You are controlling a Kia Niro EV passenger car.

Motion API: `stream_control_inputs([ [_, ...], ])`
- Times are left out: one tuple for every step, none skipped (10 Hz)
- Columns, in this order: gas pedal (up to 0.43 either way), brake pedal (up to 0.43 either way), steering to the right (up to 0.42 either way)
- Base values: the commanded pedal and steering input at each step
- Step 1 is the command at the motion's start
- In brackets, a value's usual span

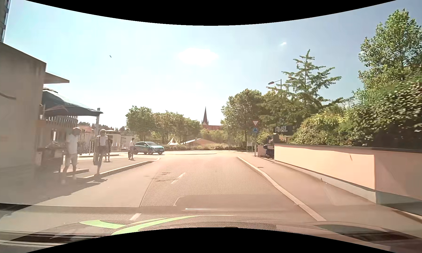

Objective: Follow the waypoints while adhering to traffic rules and regulations

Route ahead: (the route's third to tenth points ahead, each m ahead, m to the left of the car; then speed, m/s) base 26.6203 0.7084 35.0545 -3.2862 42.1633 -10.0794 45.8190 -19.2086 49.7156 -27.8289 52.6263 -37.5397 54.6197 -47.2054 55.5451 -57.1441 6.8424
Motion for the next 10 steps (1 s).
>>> stream_control_inputs([
  [0.0,0.043,0.016],
  [0.0,0.043,0.014],
  [0.0,0.055,0.012],
  [0.0,0.073,0.012],
  [0.0,0.091,0.011],
  [0.0,0.104,0.009],
  [0.0,0.122,0.009],
  [0.0,0.14,0.009],
  [0.0,0.152,0.009],
  [0.0,0.152,0.008],
])
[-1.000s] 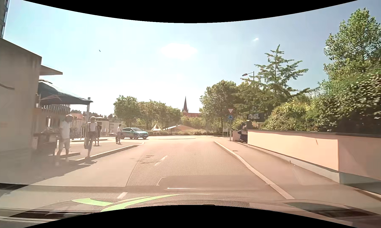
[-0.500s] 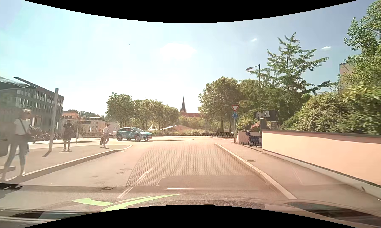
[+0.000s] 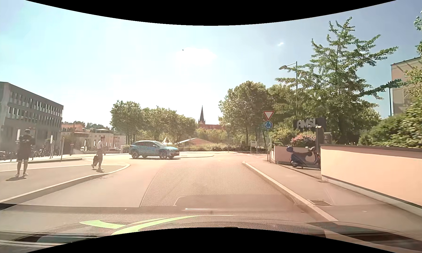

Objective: Follow the waypoints while adhering to traffic rules and regulations

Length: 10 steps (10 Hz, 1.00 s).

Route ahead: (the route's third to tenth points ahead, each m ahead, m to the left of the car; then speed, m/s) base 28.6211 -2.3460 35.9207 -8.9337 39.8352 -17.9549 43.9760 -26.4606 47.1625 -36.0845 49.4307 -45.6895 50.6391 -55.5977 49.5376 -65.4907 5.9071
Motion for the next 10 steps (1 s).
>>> stream_control_inputs([
  [0.0,0.152,0.007],
  [0.0,0.146,0.006],
  [0.0,0.134,0.005],
  [0.0,0.134,0.004],
  [0.0,0.134,0.004],
  [0.0,0.14,0.004],
  [0.0,0.146,0.004],
  [0.0,0.146,0.004],
  [0.0,0.146,0.004],
  [0.0,0.146,0.004],
])
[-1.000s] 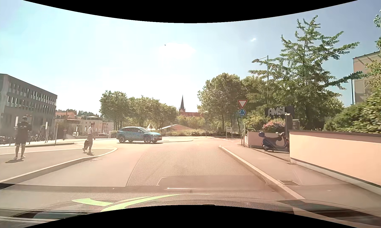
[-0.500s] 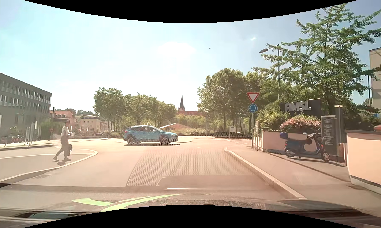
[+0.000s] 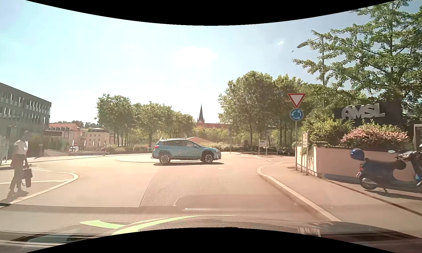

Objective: Follow the waypoints while adhering to traffic rules and regulations

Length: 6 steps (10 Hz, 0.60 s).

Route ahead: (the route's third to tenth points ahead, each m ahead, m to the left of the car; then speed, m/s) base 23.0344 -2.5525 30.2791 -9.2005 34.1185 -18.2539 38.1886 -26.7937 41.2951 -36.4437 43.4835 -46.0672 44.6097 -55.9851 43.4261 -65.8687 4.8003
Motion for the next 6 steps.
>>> stream_control_inputs([
  [0.0,0.152,0.004],
  [0.0,0.159,0.004],
  [0.0,0.165,0.004],
  [0.0,0.165,0.004],
  [0.0,0.165,0.004],
  [0.0,0.165,0.004],
])
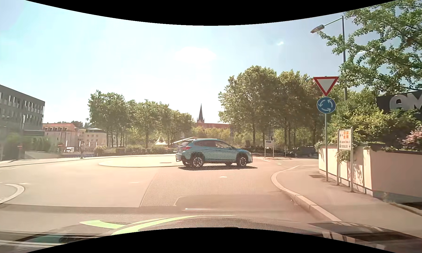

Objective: Follow the waypoints while adhering to traffic rules and regulations

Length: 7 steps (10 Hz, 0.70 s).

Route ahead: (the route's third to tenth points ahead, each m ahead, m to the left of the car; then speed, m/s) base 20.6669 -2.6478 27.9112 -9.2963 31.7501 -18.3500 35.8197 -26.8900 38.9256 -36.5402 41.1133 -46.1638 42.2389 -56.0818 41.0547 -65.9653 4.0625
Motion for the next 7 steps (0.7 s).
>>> stream_control_inputs([
  [0.0,0.165,0.005],
  [0.0,0.165,0.005],
  [0.0,0.177,0.005],
  [0.0,0.201,0.006],
  [0.0,0.256,0.01],
  [0.0,0.28,0.014],
  [0.0,0.293,0.015],
])
